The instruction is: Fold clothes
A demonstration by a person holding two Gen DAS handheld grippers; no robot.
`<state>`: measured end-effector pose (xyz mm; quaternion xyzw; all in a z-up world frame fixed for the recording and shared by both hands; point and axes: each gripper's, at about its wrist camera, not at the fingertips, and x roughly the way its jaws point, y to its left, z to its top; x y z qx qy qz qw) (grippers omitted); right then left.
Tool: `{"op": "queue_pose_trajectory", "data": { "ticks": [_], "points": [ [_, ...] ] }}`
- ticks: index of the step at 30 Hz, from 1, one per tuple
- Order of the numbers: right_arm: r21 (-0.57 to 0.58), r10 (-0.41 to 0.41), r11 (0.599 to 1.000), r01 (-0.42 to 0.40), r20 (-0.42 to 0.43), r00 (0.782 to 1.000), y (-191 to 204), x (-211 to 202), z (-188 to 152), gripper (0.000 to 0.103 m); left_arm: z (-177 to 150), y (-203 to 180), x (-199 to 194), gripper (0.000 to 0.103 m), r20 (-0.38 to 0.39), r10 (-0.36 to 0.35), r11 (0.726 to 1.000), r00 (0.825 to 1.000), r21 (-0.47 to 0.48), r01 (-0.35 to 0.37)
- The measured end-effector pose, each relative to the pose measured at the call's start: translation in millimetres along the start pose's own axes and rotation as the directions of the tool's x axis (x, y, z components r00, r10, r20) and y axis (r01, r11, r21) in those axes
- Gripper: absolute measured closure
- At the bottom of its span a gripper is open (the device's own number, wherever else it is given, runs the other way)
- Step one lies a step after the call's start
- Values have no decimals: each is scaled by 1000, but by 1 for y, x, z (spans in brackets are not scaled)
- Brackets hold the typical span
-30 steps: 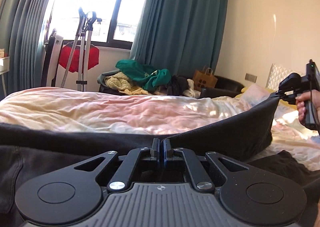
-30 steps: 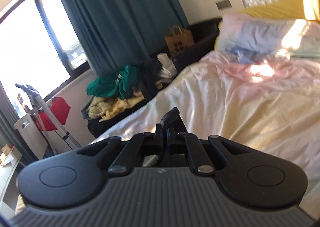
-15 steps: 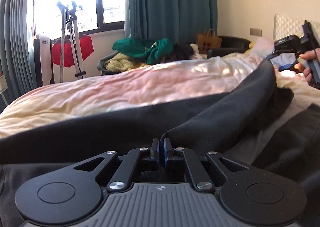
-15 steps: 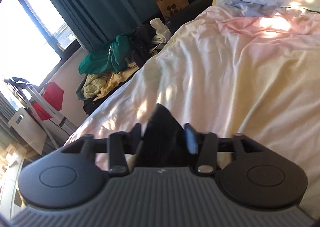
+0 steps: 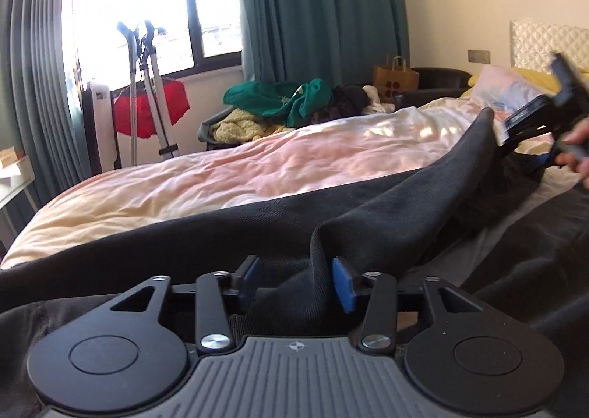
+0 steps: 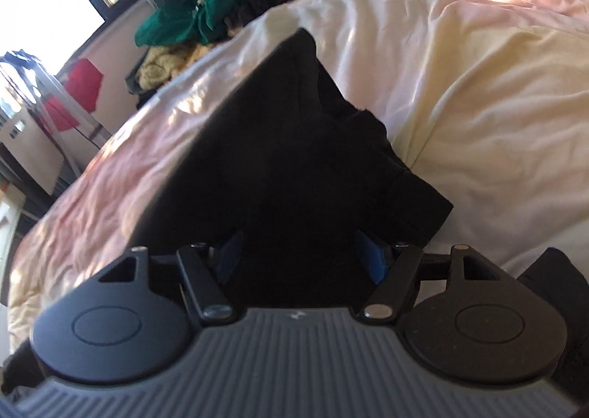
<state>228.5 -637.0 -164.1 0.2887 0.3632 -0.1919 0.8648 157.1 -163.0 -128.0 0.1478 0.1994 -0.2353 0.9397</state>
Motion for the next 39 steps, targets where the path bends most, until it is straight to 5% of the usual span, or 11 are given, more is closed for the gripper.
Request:
{"op": "queue_pose_trajectory", "data": {
  "ticks": [2,5,8,11,12,14,20,26,32,39],
  "points": [
    [-51,-67,996,66,-12,998,11,16,-6,31,-5,1,-2,32,-13,2,1000,1000,10,-2],
    [-149,-125,981,126,18,992,26,28,-22,30,-13,3,-3,33,-38,8,1000,999,16,-8],
    [-219,-140,965,148,51,989,30,30,-32,43,-20,6,-3,37,-63,15,1000,998,22,-14],
    [-209,-129,968,140,64,990,24,22,-29,88,-28,8,-4,61,-87,21,999,996,28,-19],
    [-196,-120,972,131,66,991,22,17,-27,94,-30,9,-4,77,-96,23,999,995,30,-21],
    [-160,-97,981,110,90,991,17,1,-22,94,-28,14,-13,96,-75,1,1000,997,31,1],
    [-40,-52,998,58,149,988,-24,-54,-28,95,-21,26,-50,101,-24,-105,989,994,105,107],
    [50,-33,998,27,117,993,-60,-59,-64,93,-38,25,-58,92,-135,-86,990,987,98,100],
    [171,-12,985,-25,209,978,-60,-112,-74,89,-37,52,-112,69,-138,-60,994,989,-102,46],
    [424,-41,900,-96,303,952,-82,-187,-122,88,-33,108,-193,41,-220,34,925,975,-361,-114]
  ]
}}
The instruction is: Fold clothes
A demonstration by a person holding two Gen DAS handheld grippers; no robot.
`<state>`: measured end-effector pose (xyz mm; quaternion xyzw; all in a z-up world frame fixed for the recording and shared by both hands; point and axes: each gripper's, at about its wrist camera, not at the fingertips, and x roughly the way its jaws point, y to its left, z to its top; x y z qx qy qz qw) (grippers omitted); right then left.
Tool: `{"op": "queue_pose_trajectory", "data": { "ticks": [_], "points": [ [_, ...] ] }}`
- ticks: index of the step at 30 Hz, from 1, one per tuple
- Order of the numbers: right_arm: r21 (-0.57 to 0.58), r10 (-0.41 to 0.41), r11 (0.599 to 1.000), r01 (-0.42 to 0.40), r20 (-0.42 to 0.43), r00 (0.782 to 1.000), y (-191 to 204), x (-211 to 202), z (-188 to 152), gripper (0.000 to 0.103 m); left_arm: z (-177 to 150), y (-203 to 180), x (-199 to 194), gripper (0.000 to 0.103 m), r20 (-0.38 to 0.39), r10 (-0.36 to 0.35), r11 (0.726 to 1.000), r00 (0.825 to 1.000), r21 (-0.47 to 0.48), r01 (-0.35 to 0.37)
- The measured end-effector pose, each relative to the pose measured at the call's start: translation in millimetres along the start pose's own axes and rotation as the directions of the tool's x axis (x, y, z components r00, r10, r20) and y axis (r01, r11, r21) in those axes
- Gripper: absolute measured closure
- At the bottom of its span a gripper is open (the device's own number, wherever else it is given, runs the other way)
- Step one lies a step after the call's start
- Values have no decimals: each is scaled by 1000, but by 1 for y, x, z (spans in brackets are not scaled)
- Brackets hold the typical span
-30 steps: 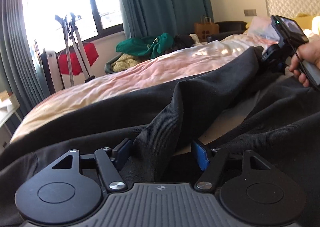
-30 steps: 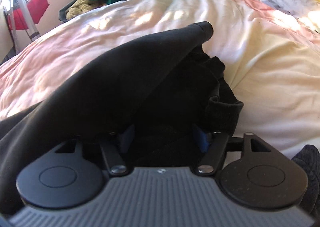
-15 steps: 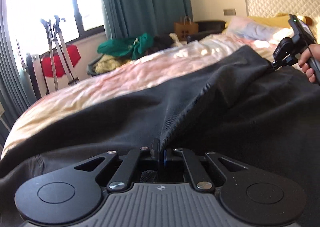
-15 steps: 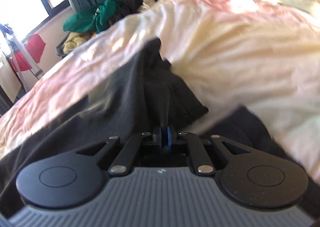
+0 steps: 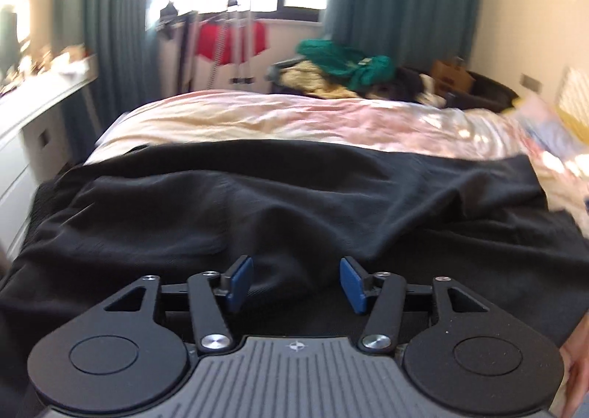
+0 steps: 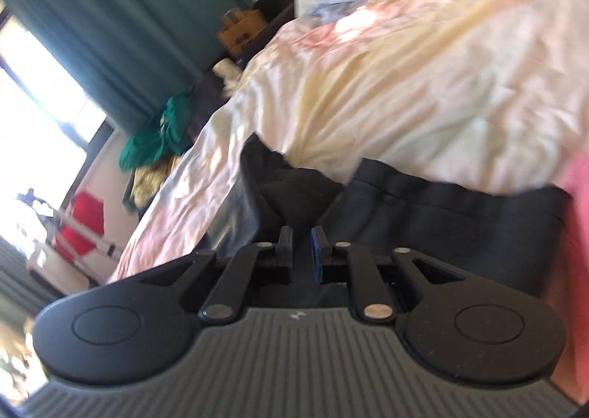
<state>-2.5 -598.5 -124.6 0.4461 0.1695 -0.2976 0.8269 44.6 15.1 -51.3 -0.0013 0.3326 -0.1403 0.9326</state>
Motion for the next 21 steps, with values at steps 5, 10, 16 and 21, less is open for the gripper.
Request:
{"op": "queue_pose_trajectory", "data": {
  "ticks": [5,10,16,21],
  "points": [
    [20,-62,998,60,64,996,-5,-44,-17,88,-25,47,-52,37,-63,-21,985,998,-170,10],
    [57,-151,988,146,79,985,-17,-56,-32,80,-52,82,-93,28,-75,58,970,996,-232,-74],
    [140,-215,969,203,74,974,-38,-59,-43,40,-78,139,-134,22,4,22,860,1000,-510,-17],
    [139,-303,950,281,177,936,-40,-69,-41,38,-75,145,-129,22,-7,23,823,1000,-568,-23]
  ]
}}
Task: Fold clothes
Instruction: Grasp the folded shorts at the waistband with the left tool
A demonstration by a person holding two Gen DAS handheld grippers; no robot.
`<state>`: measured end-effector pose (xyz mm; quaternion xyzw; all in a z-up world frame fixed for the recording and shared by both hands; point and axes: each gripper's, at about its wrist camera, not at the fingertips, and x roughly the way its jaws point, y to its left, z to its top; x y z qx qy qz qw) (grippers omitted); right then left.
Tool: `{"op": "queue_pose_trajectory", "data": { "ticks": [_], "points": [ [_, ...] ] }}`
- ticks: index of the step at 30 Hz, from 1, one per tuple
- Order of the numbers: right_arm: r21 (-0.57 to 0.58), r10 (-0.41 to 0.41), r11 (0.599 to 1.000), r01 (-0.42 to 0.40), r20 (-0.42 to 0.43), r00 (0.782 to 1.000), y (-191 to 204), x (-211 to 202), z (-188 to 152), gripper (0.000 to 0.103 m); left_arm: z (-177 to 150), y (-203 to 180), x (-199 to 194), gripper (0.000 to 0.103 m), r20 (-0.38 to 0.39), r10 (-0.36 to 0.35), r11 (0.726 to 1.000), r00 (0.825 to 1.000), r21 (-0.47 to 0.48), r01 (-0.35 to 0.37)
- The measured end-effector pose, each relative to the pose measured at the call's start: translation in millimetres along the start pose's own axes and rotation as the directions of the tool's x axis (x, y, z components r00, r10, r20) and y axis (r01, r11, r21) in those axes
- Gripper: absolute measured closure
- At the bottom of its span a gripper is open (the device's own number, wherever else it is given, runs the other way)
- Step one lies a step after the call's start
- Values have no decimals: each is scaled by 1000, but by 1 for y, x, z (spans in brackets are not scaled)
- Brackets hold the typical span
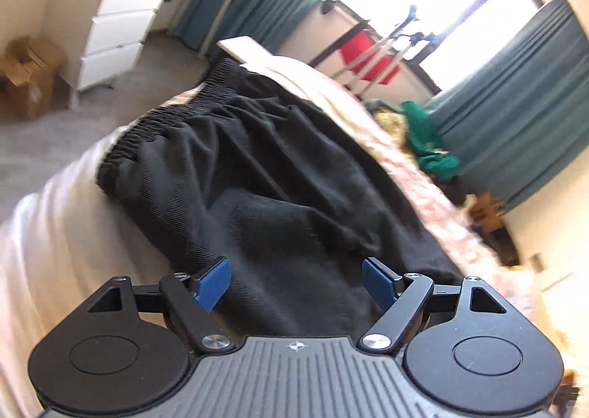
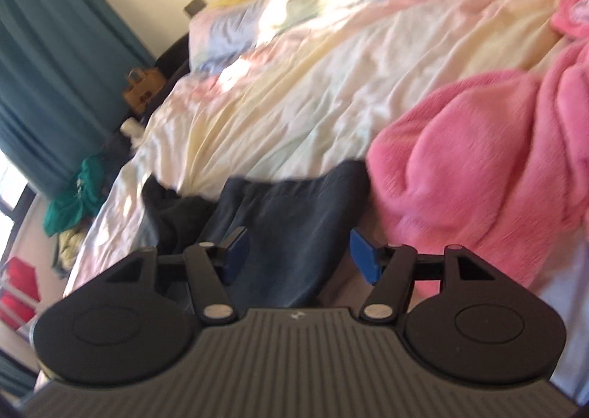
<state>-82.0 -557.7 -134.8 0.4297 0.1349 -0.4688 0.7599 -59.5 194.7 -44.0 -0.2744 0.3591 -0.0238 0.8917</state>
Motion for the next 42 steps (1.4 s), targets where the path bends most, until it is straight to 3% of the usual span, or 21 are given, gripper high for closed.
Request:
{"op": "queue_pose_trajectory", "data": {
  "ticks": [4,7,8,9,17,20,22,25,28,29,36,42],
  "points": [
    [-7,-59,998,60,96,994,-4,-5,4,38,-2,-8,0,22,7,74,996,997,53,-75],
    [-10,-107,994,108,36,994,-8,12,2,34,-4,-8,-3,21,27,96,994,995,49,-97],
    [12,-98,995,98,-5,995,-12,20,1,24,-4,-6,-5,21,35,103,994,994,36,-104],
    [34,-89,995,90,-45,995,-15,28,0,21,-4,-3,-6,20,42,111,994,993,17,-112],
    [92,90,993,-72,-212,973,-4,64,-18,21,9,30,-2,10,40,159,973,987,-178,-149],
    [60,98,994,-86,-245,964,5,72,-23,19,9,44,-10,9,58,164,956,985,-257,-144],
    [41,115,993,-109,-208,971,9,69,-21,24,9,52,-16,8,74,165,941,984,-312,-134],
    [-4,120,992,-123,-184,976,13,66,-18,49,7,61,-25,7,105,181,920,978,-369,-131],
    [-3,86,996,-87,-163,983,10,65,-16,88,6,70,-32,7,118,209,896,971,-421,-142],
    [-1,79,997,-80,-156,985,8,64,-15,95,6,73,-33,7,117,216,887,969,-439,-144],
    [-43,106,993,-111,-102,989,8,52,-10,97,2,92,-44,7,118,251,830,961,-537,-151],
    [-120,103,986,-111,-73,992,18,44,-7,97,2,103,-36,7,68,219,806,973,-574,-142]
  ]
}}
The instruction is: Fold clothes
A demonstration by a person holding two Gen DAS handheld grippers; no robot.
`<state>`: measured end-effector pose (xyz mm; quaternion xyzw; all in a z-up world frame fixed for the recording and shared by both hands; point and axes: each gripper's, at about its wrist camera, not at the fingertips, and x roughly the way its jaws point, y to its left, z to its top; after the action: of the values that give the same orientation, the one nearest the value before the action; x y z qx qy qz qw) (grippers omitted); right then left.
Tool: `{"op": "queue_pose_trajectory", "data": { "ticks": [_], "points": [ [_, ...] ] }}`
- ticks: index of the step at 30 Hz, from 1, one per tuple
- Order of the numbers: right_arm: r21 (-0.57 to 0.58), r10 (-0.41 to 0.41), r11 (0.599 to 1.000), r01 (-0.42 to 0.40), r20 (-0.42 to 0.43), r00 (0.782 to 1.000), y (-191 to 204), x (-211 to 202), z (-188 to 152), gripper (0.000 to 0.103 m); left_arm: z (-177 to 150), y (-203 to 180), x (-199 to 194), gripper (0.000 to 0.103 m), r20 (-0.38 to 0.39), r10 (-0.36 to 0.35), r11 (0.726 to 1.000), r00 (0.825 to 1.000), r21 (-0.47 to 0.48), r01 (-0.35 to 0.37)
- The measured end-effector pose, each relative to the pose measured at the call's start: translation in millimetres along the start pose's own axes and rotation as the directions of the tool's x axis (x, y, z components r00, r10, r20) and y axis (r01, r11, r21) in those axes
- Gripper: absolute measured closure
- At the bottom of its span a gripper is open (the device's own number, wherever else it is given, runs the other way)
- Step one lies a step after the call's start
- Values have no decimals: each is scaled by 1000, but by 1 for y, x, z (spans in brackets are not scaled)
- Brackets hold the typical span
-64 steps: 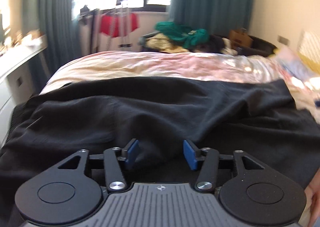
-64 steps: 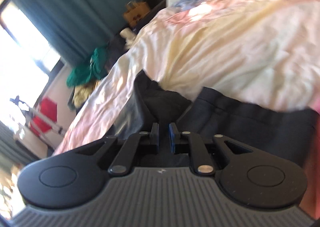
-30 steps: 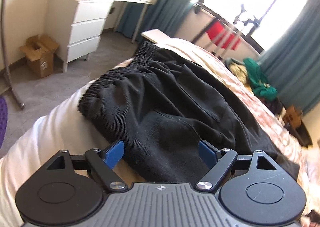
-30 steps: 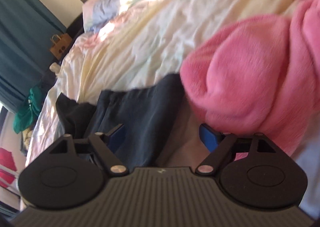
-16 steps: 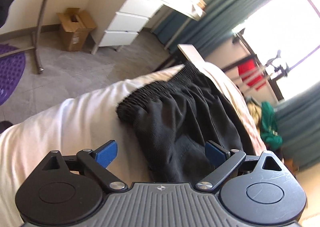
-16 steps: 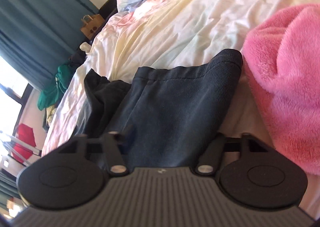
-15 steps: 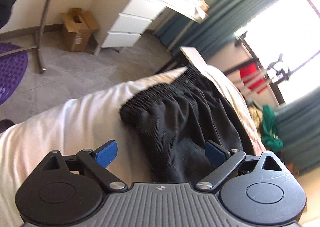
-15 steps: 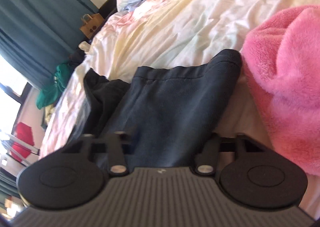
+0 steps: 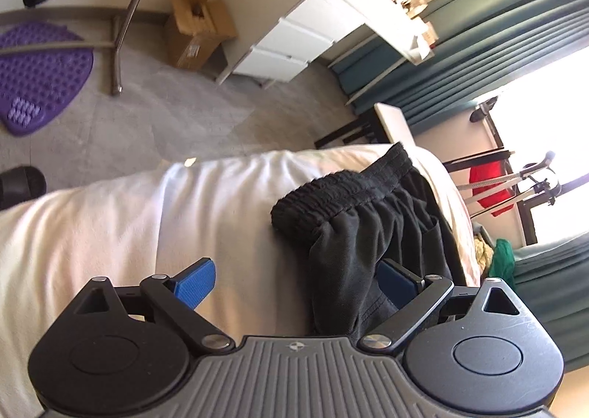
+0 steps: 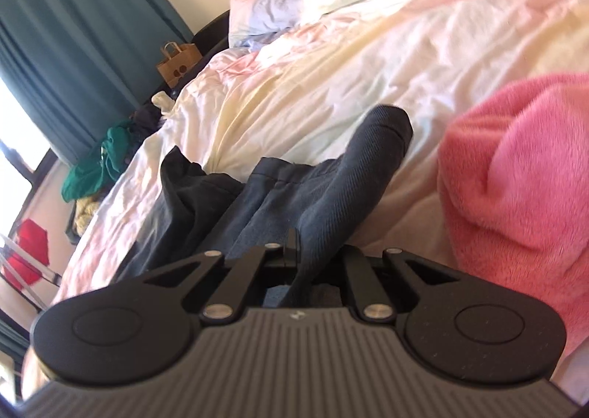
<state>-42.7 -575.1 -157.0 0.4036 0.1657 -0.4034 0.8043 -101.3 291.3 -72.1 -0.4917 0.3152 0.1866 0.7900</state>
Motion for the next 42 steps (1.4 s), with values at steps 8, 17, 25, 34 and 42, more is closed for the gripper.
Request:
{"op": "queue_pose_trajectory", "data": {
  "ticks": [8,17,25,34,42],
  "points": [
    [18,-13,1000,13,-17,1000,-3,2,-1,97,2,19,33,17,-177,-130,986,976,-123,109],
    [82,-14,996,17,-36,999,-10,5,-2,96,-15,-4,62,29,-314,-237,972,919,-71,226],
    [251,51,968,-21,-116,992,-36,25,-2,74,-27,-22,96,39,-379,-235,971,895,-42,237],
    [479,125,874,-75,-72,990,-64,26,-12,64,-30,-38,95,74,-336,-253,958,907,44,283],
    [393,127,914,-100,-42,991,-56,16,-4,97,-25,-51,99,89,-311,-192,959,931,142,245]
  ]
}}
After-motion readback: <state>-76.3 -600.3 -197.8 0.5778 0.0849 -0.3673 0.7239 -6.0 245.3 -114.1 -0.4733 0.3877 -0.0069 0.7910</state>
